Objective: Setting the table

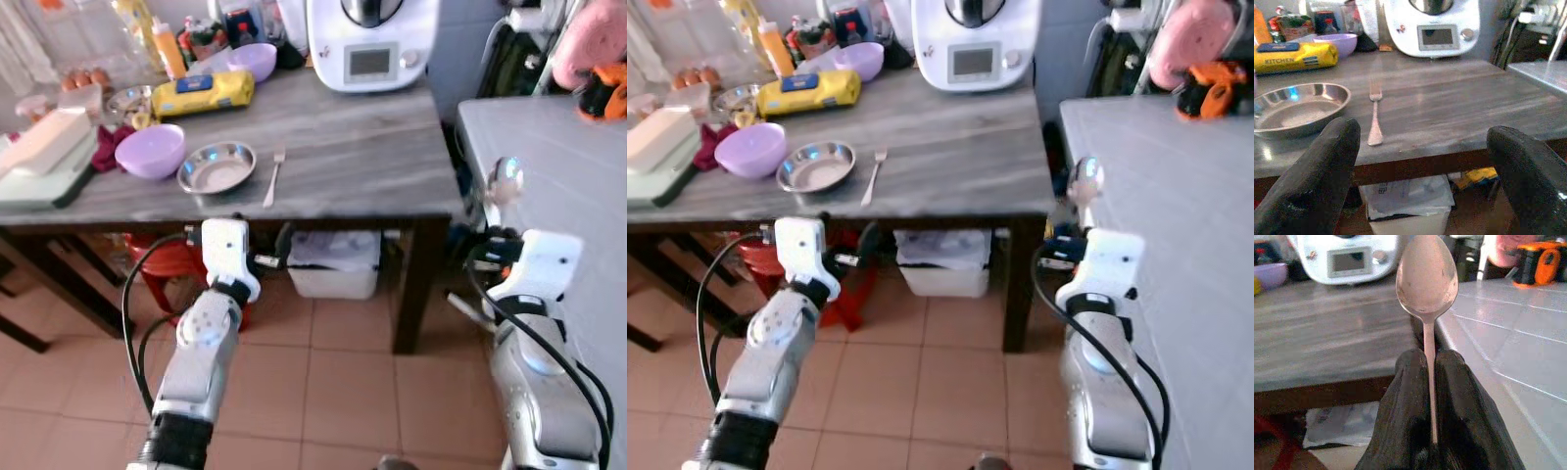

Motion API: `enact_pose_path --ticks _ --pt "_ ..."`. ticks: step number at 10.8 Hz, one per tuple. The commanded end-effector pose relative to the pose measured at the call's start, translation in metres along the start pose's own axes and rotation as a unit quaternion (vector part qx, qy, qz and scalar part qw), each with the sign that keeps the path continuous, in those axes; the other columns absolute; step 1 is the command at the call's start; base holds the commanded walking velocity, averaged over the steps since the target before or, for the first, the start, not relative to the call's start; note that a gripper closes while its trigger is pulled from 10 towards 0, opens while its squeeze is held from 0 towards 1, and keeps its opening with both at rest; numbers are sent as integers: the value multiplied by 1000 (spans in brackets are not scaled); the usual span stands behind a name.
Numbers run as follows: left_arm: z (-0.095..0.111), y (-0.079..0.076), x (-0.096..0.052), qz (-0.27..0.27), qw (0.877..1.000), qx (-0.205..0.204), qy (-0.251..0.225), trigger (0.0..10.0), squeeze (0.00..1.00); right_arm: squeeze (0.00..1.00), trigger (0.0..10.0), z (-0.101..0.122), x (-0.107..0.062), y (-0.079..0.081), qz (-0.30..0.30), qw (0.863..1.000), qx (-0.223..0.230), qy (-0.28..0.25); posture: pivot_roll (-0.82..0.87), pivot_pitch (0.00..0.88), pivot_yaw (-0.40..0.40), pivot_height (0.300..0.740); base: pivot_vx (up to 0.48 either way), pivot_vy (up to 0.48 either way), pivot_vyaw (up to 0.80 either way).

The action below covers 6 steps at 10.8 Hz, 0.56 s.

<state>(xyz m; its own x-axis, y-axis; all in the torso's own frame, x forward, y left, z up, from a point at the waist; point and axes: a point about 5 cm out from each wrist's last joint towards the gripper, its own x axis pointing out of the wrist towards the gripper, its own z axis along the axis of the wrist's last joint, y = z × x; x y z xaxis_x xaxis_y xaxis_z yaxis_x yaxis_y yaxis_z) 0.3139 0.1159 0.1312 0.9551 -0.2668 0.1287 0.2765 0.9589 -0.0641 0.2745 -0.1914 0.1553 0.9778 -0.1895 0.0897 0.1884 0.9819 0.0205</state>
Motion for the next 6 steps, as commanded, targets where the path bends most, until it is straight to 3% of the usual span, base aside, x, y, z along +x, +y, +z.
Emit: enact_pose_path --ticks 1,2,6 --pt "-6 10 -7 12 1000 4 13 10000 0 0 10000 0 -4 6 13 1000 6 -4 -111 95 107 740 0 0 0" --pt "-7 10 -8 13 1000 3 14 10000 0 0 10000 -2 -7 5 13 1000 -3 -6 -111 94 106 740 0 251 0" --pt "-13 27 -27 50 998 16 30 10000 0 0 10000 -14 -23 3 24 999 -30 -1 -102 75 103 740 0 470 0"
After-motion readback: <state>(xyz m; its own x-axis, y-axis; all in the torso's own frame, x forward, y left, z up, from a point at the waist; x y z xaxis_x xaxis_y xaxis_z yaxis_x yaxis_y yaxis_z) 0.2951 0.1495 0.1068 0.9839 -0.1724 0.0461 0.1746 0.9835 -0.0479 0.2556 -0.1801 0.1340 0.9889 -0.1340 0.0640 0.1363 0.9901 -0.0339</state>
